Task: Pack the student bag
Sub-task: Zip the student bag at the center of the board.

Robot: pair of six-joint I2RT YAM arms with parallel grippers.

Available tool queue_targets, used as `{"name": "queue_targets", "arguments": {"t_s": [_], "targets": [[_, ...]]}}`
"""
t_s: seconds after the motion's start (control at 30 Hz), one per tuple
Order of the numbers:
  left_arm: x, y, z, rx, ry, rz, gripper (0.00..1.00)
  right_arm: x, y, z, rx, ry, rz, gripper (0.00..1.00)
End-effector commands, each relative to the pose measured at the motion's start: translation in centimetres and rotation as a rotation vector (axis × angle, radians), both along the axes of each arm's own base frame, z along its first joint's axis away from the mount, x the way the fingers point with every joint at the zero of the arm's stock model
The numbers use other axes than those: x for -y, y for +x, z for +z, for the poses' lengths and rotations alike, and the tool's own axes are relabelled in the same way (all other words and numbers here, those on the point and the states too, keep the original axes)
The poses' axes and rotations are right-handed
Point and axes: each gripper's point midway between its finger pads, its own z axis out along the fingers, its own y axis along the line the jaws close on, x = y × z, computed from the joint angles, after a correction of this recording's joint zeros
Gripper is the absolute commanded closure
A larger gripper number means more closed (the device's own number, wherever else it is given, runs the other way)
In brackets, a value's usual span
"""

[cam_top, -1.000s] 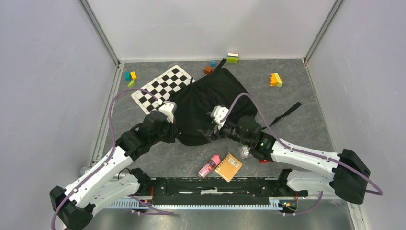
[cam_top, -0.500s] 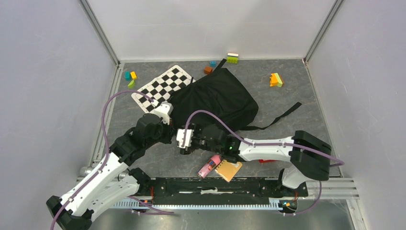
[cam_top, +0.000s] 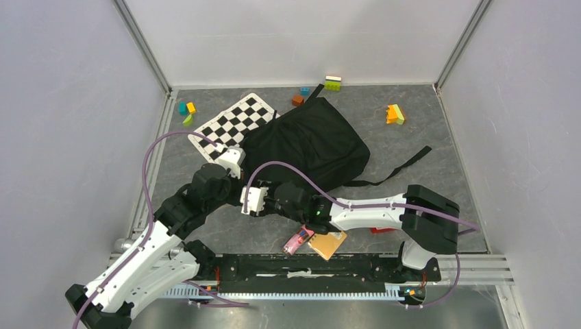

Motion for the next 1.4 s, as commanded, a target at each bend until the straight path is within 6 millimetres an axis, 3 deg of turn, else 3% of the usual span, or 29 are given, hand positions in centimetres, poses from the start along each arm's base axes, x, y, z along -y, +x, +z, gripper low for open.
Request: {"name": "queue_targets", "arguments": {"t_s": [0.0, 0.13, 0.27, 0.53, 0.83, 1.17, 1.37], "targets": [[-0.4, 1.2, 2.3, 0.103, -0.010, 0.018, 0.98, 0.9, 0.5, -0.3, 0.030, -0.041, -0.065, 0.42], [-0.3, 1.1, 2.2, 0.099, -0.012, 0.014, 0.98, 1.9, 0.6, -0.9, 0.023, -0.048, -0.097, 0.45], [-0.3, 1.1, 2.2, 0.098, -0.015, 0.013, 0.98, 2.3, 0.8, -1.0, 0.023, -0.045, -0.121, 0.58], [0.0, 0.8, 3.1, 0.105, -0.075, 0.024, 0.98, 2.2, 1.1, -0.4, 0.039, -0.042, -0.139, 1.00], [1.0, 1.7, 3.8, 0.040, -0.230, 0.146, 0.98, 4.1, -1.1, 0.8, 0.032, -0.007, -0.118, 1.00], [-0.8, 3.3, 4.3, 0.060, -0.152, 0.210, 0.98, 6.4, -4.7, 0.5, 0.000, 0.016, -0.072, 1.00], [-1.4, 4.7, 3.3, 0.042, -0.125, 0.250, 0.98, 8.3, -5.8, -0.1, -0.022, 0.037, -0.082, 1.00]]}}
